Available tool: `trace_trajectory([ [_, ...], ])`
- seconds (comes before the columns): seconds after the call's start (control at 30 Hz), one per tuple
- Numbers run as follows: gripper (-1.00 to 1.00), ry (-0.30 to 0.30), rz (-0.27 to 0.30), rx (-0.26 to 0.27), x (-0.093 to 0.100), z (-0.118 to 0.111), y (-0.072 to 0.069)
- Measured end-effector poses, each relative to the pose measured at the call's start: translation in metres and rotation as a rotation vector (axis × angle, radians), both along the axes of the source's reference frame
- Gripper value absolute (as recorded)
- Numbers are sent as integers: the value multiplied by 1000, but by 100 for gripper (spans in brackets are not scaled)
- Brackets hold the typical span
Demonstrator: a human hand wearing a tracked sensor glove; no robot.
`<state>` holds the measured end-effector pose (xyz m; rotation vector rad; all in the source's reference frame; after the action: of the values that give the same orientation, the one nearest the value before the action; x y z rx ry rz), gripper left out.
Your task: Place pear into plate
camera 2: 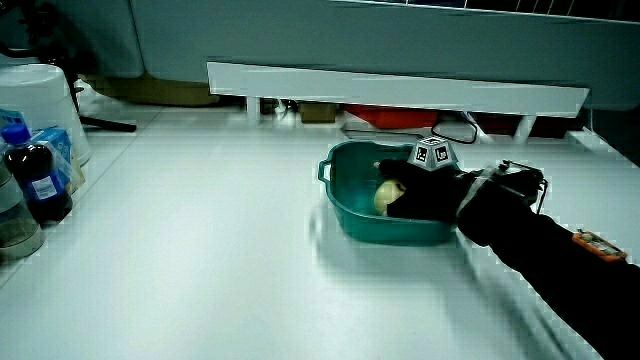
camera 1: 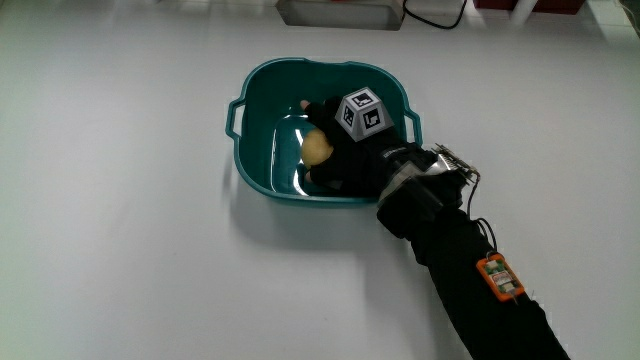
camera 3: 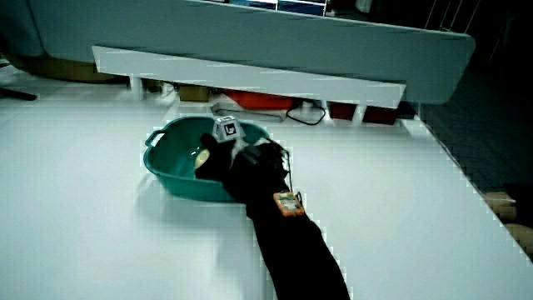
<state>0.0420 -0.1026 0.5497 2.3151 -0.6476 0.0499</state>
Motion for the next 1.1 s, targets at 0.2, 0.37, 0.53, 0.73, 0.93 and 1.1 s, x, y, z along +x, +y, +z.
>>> trace_trajectory([
  [0.2, -100, -34, 22, -1, 7, -13, -5],
  [0.37, -100, -78, 48, 6, 16, -20, -5],
  [0.53, -100, -201, 117, 77, 25, -36, -4],
  [0.73, -100, -203, 105, 61, 35, -49, -7],
  [0.93, -100, -229, 77, 20, 57, -58, -8],
  [1.1, -100, -229, 87, 38, 87, -68, 3],
])
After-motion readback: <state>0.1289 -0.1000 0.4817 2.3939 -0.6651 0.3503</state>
